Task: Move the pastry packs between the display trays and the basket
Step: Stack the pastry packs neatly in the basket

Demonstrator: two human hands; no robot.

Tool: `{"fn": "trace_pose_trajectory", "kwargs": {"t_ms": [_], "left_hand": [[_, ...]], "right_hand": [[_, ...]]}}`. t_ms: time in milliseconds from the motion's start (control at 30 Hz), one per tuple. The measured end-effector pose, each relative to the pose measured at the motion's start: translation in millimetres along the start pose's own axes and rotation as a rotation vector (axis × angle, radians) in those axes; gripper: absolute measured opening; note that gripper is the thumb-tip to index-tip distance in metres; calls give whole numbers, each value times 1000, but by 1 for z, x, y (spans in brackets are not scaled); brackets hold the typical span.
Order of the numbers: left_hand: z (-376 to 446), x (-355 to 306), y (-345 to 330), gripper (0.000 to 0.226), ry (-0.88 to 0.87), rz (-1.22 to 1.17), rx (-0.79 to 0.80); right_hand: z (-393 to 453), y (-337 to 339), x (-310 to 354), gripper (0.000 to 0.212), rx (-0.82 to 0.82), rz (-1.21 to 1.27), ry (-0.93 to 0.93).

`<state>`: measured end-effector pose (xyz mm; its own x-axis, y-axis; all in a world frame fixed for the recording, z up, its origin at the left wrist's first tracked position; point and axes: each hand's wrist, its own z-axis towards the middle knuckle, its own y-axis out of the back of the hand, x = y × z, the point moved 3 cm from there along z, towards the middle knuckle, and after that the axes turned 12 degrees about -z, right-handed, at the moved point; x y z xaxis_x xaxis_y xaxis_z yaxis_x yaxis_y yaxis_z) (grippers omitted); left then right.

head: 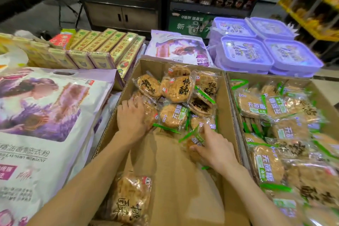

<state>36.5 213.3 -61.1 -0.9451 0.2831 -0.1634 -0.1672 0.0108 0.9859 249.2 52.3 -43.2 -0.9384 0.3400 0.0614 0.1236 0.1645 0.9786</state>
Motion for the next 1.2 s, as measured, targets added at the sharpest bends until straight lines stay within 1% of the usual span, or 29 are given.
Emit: {"fn": "trace_pose_trajectory", "kwargs": {"t_ms": [67,133,167,200,267,333,467,533,600,667,700,733,767,800,833,900,967,1033,1100,1200], "left_hand": [[-2,0,3,99,-7,-20,-26],[-8,-2,9,82,-53,-73,-86],[-13,-2,12,70,-72,-137,-112],[-18,-2,14,60,-73,-252,-106],[-28,1,15,50,-36,-498,-21],[-38,8,16,54,-31,-583,-1],[-69,23,31,44,-84,-810,-112],[-87,25,45,48,-33,-947,-141],[-108,26,57,51,40,-1080,-161],[-128,32,65,53,120,-1231,-170],[-140,35,72,53,169,-1322,-181],[-154,38,79,52,210,-1409,-198],[-170,42,87,53,234,-1468,-238],[-188,47,94,52,245,-1491,-304],[-210,52,103,50,261,-1508,-385],[-268,67,112,43,353,-1555,-568],[-336,89,110,41,505,-1561,-759],[-409,113,101,51,686,-1475,-878],[-482,135,90,57,878,-1414,-1023],[-575,160,70,56,1128,-1389,-1266]], "right_hand": [[-10,2,-1,53,-66,146,-34],[-20,4,1,57,-95,318,-88],[-25,4,2,58,-100,401,-124],[-30,3,3,59,-111,485,-156],[-41,2,6,54,-156,660,-206],[-54,1,11,44,-242,799,-246],[-72,-3,18,40,-329,1068,-313],[-79,-6,18,41,-339,1181,-339],[-86,-4,20,42,-346,1229,-324],[-93,-5,20,45,-327,1264,-300],[-98,-3,21,53,-318,1273,-287],[-103,1,23,64,-313,1271,-277],[-108,7,28,74,-310,1256,-250],[-113,12,34,78,-312,1238,-187],[-118,18,44,76,-305,1229,-112],[-130,24,75,55,-253,1276,41],[-148,26,115,40,-144,1327,211],[-174,11,159,35,-3,1366,374],[-203,-17,203,30,155,1329,497],[-246,-61,262,26,337,1240,643]]}}
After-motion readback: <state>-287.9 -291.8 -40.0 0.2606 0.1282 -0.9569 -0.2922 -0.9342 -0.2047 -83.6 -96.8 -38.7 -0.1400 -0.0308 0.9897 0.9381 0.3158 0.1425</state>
